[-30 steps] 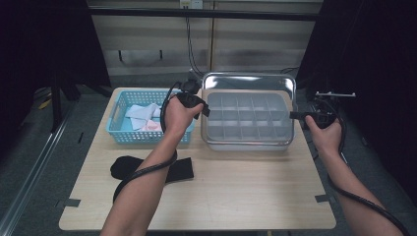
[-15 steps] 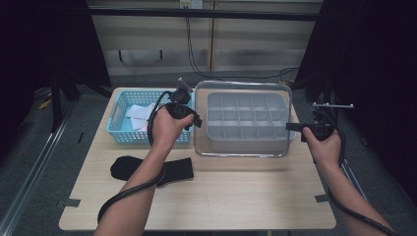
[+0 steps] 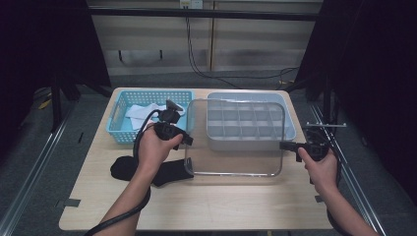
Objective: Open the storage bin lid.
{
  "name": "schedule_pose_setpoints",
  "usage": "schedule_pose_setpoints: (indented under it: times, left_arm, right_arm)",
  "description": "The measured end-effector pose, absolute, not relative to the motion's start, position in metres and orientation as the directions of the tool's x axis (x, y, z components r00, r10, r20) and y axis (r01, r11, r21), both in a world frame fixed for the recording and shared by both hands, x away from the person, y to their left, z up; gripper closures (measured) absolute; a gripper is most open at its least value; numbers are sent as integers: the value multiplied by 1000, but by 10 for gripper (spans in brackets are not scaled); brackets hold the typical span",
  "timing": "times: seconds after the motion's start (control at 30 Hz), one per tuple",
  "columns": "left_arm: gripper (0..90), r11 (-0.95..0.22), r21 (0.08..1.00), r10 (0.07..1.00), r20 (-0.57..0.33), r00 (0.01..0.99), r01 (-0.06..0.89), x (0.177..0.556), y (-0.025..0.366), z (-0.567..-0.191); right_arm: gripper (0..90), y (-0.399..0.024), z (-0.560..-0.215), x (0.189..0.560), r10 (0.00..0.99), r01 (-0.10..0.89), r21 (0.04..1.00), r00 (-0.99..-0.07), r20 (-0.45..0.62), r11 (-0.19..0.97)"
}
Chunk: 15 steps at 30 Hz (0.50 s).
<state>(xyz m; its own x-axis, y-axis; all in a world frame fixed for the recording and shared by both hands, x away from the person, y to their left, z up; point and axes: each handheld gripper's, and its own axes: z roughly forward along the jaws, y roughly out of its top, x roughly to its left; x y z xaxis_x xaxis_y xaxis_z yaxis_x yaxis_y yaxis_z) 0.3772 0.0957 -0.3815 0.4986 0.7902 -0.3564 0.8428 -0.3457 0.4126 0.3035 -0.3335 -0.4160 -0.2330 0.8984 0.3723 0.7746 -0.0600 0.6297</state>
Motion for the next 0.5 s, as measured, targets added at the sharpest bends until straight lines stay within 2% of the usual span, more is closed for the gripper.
schedule_pose_setpoints:
  times: [0.23, 0.5]
  left_arm:
    - [646, -367, 389, 786, -357, 505, 845, 357, 97, -399]
    - [649, -398, 380, 772, -354, 528, 835, 344, 90, -405]
  right_arm:
    - [717, -328, -421, 285, 909, 797, 604, -250, 333, -2]
    - [715, -335, -426, 272, 911, 805, 593, -238, 336, -8]
